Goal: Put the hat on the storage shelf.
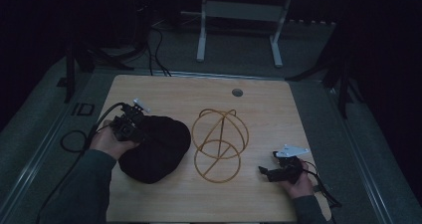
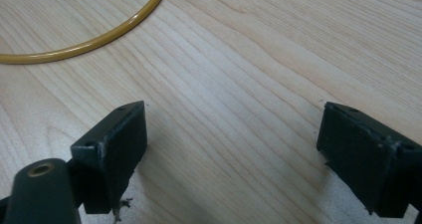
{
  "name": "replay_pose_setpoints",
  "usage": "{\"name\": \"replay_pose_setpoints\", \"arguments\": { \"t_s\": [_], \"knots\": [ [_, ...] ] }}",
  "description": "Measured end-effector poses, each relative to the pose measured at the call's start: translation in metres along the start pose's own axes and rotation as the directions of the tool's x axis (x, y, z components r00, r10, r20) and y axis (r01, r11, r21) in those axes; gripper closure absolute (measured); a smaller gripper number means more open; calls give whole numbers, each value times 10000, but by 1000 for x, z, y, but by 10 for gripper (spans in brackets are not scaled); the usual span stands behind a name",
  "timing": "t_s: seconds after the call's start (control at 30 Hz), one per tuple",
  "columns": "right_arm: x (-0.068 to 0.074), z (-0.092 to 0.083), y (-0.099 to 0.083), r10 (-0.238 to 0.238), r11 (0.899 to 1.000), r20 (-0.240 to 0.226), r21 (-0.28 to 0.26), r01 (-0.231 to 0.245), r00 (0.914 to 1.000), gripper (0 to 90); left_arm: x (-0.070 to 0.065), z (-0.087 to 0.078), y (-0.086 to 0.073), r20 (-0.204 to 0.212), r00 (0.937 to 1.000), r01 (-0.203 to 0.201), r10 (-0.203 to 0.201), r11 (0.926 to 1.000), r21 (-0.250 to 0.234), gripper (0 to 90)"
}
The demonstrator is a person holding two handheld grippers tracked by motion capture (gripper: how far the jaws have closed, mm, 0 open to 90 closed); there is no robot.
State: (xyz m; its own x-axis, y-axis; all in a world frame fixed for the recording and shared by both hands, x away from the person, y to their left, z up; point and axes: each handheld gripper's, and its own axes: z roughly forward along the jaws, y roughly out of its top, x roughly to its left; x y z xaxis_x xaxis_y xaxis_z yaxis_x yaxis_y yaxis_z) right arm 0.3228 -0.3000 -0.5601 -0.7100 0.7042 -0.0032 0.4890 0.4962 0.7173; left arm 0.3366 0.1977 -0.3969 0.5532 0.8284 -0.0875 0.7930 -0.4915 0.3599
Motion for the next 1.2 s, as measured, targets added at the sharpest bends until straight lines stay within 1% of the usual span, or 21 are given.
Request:
{"name": "replay_pose_setpoints", "arguments": {
  "t_s": [0.17, 0.27, 0.33, 0.53, 0.63, 0.73, 0.93, 1.2],
  "knots": [
    [0, 0, 0, 2, 10000, 6, -12, -2, 10000, 119, 0, -8, 3, -116, 9999, -113, 113, 9999, 8, 673],
    [0, 0, 0, 1, 10000, 5, -11, -1, 10000, 120, 0, -13, 3, -95, 9999, -88, 87, 9999, -64, 673],
    [0, 0, 0, 4, 10000, 5, -11, -4, 10000, 119, 2, -16, 4, -66, 9998, -179, 178, 9998, -79, 673],
    [0, 0, 0, 12, 10000, 4, -6, -12, 10000, 119, 2, -24, 7, 8, 9997, -245, 245, 9996, -103, 673],
    [0, 0, 0, 7, 10000, 4, -7, -7, 10000, 119, 1, -29, 10, 47, 9997, -251, 252, 9995, -200, 673],
    [0, 0, 0, 4, 10000, 5, -10, -4, 10000, 120, 0, -35, 13, 0, 9996, -271, 271, 9993, -265, 673],
    [0, 0, 0, 9, 10000, 4, -6, -9, 10000, 120, 0, -41, 19, 2, 9998, -204, 204, 9990, -409, 673],
    [0, 0, 0, 6, 10000, -3, 2, -6, 10000, 120, -4, -49, 27, 8, 9996, -271, 272, 9978, -601, 673]
  ]
}}
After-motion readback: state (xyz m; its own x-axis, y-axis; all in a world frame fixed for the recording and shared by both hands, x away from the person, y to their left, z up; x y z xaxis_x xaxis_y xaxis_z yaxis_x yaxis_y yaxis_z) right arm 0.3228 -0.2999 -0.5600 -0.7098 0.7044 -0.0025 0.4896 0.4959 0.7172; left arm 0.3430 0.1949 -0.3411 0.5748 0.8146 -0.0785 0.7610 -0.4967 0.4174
